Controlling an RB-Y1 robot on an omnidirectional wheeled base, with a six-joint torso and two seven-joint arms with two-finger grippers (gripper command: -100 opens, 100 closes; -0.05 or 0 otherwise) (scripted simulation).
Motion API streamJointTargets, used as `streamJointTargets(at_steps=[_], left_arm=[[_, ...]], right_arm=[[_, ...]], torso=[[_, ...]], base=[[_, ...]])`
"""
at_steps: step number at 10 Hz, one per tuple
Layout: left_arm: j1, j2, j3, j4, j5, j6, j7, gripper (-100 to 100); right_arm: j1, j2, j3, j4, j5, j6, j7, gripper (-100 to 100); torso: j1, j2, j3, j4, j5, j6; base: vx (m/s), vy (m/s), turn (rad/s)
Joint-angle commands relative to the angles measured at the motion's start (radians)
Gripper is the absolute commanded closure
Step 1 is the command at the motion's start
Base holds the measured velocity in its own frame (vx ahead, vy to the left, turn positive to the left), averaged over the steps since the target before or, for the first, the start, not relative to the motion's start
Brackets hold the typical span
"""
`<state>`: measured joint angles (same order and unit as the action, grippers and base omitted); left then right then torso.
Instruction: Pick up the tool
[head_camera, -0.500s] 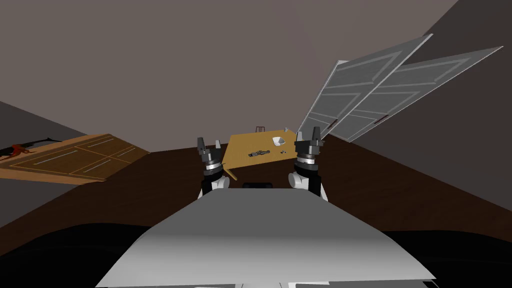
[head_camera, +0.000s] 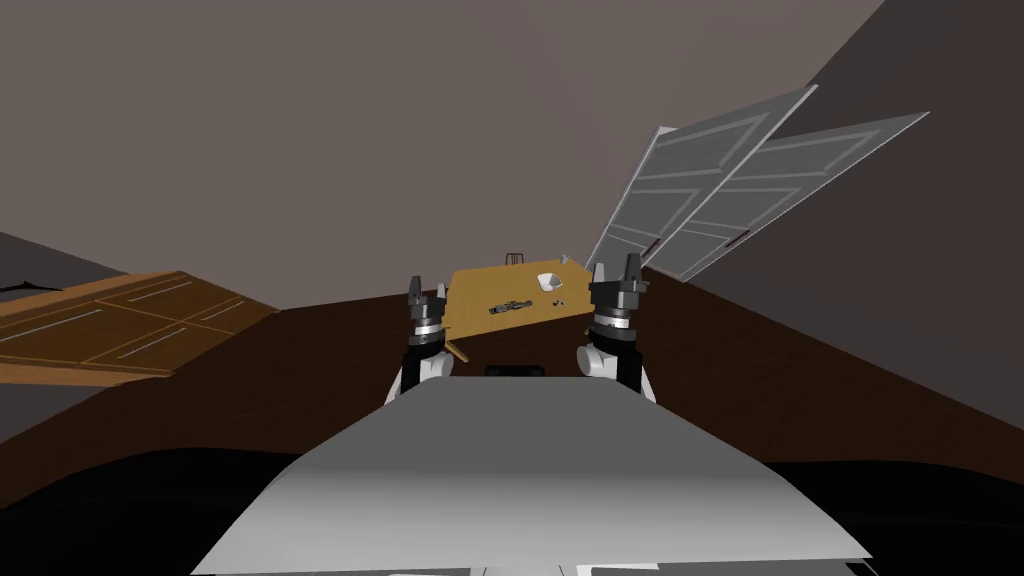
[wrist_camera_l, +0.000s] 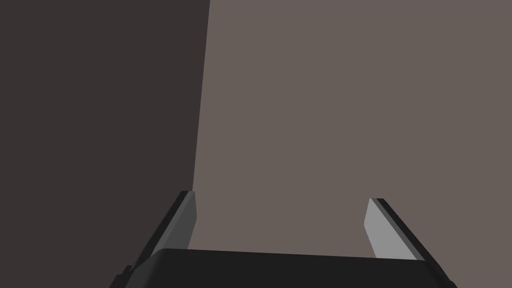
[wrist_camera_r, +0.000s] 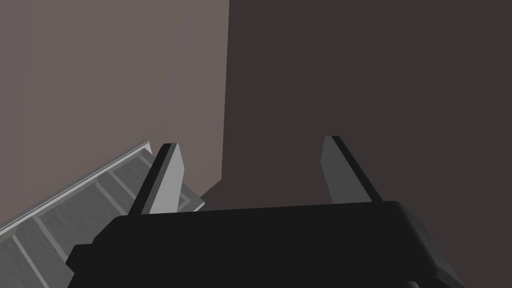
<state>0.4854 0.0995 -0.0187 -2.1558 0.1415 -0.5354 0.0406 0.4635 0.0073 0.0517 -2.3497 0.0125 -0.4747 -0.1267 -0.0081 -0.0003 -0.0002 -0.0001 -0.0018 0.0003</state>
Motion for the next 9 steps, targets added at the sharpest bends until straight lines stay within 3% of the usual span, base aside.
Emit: streamJointTargets(at_steps=[1, 4, 5, 9], left_arm=[[-0.008, 0.008, 0.006, 0.002, 0.004, 0.034, 0.009, -100], [-0.042, 0.041, 0.043, 0.053, 0.029, 0.128, 0.061, -100], [-0.042, 0.041, 0.043, 0.053, 0.029, 0.144, 0.061, -100], [-0.080, 0.061, 0.090, 0.116, 0.059, 0.261, 0.118, -100]], right_arm=[[0.000, 0.000, 0.000, 0.000, 0.000, 0.000, 0.000, 0], [0.000, 0.000, 0.000, 0.000, 0.000, 0.000, 0.000, 0], [0.000, 0.000, 0.000, 0.000, 0.000, 0.000, 0.000, 0], [0.000, 0.000, 0.000, 0.000, 0.000, 0.000, 0.000, 0]], torso=[[0.000, 0.000, 0.000, 0.000, 0.000, 0.000], [0.001, 0.000, 0.000, 0.000, 0.000, 0.000], [0.000, -0.001, 0.000, 0.000, 0.000, 0.000], [0.000, 0.000, 0.000, 0.000, 0.000, 0.000]], base=[[-0.005, -0.081, -0.025], [0.007, -0.106, -0.112], [0.008, -0.100, -0.038], [0.007, -0.118, -0.108]])
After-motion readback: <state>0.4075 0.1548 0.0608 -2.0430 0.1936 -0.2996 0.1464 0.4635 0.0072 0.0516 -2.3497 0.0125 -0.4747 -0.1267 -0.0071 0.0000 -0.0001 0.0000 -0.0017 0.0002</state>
